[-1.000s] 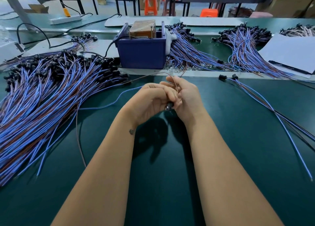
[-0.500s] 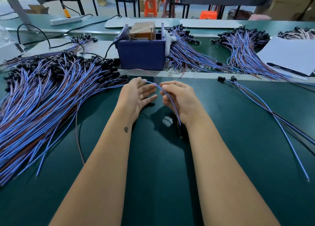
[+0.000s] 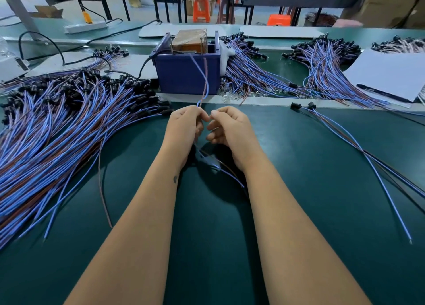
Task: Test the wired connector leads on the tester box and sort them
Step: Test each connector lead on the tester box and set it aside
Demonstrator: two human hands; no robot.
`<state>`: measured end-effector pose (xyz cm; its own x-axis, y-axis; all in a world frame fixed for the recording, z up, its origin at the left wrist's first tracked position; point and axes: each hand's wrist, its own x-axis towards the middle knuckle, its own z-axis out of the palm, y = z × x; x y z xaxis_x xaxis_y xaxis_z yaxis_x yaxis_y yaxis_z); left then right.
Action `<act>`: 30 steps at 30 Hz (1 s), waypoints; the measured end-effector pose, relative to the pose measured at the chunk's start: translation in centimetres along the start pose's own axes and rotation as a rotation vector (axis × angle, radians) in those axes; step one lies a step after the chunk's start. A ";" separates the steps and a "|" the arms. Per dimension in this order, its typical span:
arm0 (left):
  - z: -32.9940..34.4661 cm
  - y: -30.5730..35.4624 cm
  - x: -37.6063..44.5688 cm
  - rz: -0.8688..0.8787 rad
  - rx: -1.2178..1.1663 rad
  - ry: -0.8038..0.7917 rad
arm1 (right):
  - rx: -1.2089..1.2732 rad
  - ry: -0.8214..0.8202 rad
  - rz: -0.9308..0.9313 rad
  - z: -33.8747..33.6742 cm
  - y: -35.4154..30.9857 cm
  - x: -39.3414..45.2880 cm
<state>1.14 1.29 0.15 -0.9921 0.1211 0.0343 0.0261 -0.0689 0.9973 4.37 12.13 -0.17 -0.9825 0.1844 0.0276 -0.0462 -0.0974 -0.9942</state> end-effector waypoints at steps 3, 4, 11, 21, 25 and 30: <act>0.1 0.0 -0.1 0.004 0.051 -0.067 | -0.026 -0.002 -0.024 -0.2 0.0 0.1; 0.1 -0.1 -0.2 0.009 0.079 -0.089 | -0.040 -0.003 -0.039 -0.2 0.1 0.0; -0.2 -0.4 -0.3 0.110 0.217 -0.222 | 0.050 0.080 -0.045 -0.3 0.1 0.1; -1.2 -0.5 0.8 -0.030 -0.060 0.130 | 0.386 0.178 0.033 -1.4 -0.6 0.3; -1.5 -0.8 0.9 -0.048 -0.057 0.206 | 0.271 0.201 -0.005 -1.1 -0.3 0.3; -1.6 -0.3 1.2 -0.144 -0.021 0.266 | 0.132 0.138 -0.072 -0.4 -0.2 -0.1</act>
<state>-0.25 -0.11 -0.19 -0.9829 -0.1320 -0.1287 -0.1173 -0.0906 0.9889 4.56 12.56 -0.05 -0.9421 0.3271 0.0744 -0.1475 -0.2048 -0.9676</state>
